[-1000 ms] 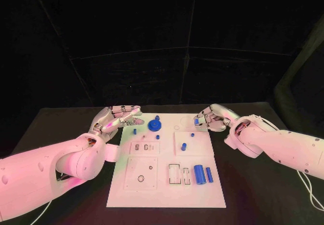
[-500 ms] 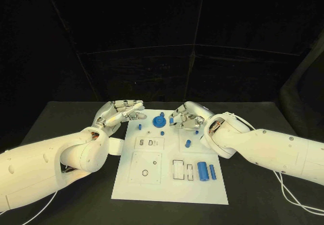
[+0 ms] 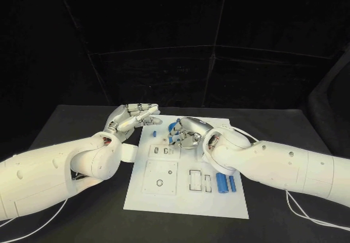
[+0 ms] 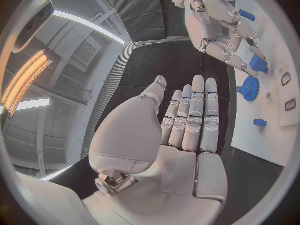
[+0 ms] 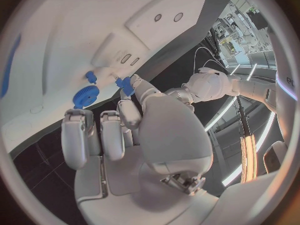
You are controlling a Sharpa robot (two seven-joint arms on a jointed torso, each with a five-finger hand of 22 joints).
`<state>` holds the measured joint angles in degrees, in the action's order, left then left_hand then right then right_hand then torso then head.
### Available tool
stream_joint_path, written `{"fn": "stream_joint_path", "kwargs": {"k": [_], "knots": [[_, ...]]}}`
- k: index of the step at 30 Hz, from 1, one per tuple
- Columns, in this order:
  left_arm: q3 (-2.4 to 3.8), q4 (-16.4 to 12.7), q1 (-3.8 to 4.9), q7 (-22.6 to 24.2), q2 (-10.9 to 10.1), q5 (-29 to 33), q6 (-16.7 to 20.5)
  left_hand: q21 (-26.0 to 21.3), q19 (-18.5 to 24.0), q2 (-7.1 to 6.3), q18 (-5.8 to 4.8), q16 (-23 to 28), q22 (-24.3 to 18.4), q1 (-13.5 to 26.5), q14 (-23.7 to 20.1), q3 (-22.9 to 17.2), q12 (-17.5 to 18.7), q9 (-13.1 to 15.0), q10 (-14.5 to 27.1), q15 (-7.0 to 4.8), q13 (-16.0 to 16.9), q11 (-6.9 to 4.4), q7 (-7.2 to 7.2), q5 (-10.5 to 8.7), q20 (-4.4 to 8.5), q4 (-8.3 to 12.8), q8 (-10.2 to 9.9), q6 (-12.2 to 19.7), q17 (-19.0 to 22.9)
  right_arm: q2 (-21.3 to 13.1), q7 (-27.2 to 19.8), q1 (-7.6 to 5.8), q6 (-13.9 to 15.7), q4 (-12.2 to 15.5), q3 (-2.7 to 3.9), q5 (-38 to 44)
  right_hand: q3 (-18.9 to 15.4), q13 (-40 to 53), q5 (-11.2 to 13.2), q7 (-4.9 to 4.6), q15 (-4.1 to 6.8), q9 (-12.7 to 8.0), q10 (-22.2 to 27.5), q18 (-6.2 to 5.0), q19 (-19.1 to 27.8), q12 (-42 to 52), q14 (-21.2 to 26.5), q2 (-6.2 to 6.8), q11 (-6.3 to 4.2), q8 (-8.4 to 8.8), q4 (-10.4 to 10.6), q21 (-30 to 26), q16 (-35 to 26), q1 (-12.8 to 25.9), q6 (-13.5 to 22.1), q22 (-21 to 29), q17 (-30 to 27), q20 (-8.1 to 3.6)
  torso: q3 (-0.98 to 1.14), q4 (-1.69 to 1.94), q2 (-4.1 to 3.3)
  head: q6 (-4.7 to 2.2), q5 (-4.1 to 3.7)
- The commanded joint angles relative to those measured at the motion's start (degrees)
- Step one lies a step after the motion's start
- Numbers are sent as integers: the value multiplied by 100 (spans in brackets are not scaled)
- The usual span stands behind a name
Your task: Assemble the parts on the task board
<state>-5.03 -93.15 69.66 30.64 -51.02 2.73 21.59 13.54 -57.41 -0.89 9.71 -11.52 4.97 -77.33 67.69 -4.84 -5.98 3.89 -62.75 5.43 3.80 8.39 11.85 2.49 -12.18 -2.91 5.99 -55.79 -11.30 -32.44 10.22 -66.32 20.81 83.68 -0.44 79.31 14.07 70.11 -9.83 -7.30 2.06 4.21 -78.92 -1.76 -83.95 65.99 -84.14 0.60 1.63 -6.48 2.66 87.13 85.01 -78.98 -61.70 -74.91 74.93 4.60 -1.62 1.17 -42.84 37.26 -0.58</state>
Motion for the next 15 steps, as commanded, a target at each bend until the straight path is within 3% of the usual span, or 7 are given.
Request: {"fn": "stream_joint_path", "kwargs": {"k": [1,15], "knots": [[5,5,13,32,17,20,-55,-22,-33,55,86,39,-7,11,36,-4,27,-7,-47,7,2,9,-7,26,12,21,-22,-46,-6,55,247,0,-302,-7,-13,445,19,-5,-25,111,35,29,12,22,-130,-21,-371,-1,-25,-34,4,7,-8,30,-192,-883,437,-42,7,-3,-10,14,17],[5,30,15,23,46,20,-70,-22,-33,55,86,39,-7,11,36,-4,27,-7,-47,7,2,9,-7,26,12,21,-22,-46,-6,187,398,52,-476,-42,-35,762,19,-39,-32,112,37,26,33,17,-116,-67,-367,35,-26,-29,2,-3,-18,70,-193,-863,419,-45,10,1,-9,57,21]]}}
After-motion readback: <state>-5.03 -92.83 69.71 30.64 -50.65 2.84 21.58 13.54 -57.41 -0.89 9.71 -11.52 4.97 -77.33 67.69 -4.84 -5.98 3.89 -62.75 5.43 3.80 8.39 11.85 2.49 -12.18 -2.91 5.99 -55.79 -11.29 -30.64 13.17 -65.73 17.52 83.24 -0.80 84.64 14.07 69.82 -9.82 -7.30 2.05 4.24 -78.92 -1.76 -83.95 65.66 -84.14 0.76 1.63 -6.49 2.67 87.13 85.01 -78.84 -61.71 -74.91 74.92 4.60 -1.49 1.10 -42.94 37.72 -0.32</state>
